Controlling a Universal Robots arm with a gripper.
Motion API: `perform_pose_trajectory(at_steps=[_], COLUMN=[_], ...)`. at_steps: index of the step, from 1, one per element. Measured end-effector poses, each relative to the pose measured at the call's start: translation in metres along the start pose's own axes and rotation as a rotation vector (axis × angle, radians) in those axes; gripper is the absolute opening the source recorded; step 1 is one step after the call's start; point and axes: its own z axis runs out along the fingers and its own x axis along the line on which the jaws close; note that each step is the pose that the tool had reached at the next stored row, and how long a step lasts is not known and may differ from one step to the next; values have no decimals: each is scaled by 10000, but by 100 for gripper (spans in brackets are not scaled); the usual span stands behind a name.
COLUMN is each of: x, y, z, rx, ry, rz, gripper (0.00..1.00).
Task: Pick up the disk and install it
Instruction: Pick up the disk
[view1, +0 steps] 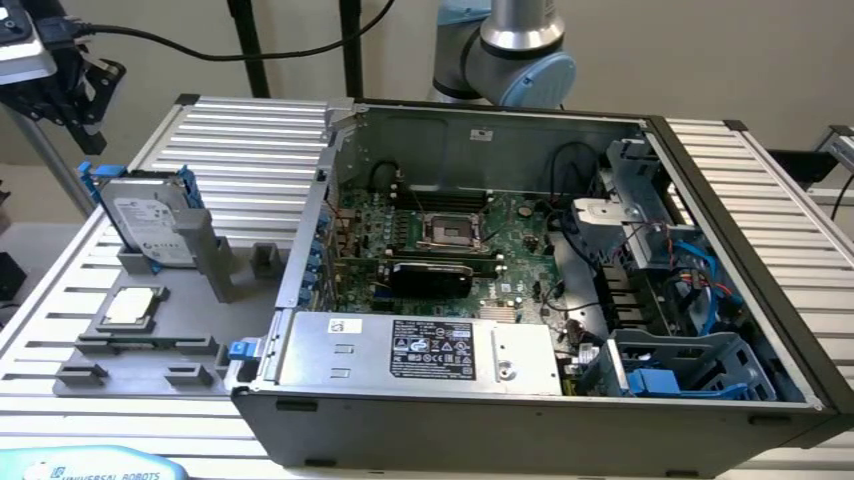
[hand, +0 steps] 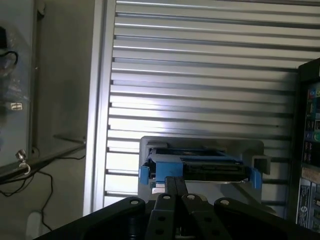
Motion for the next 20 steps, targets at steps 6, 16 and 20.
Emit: perform_pose_trajectory(at_steps=[6, 16, 20], x=[0, -1, -1], y=[0, 2, 1], z=[0, 2, 3], rx=[-1, -4, -7], ry=[14, 71, 109], rz=[-149, -1155, -1880], gripper=[11, 11, 11])
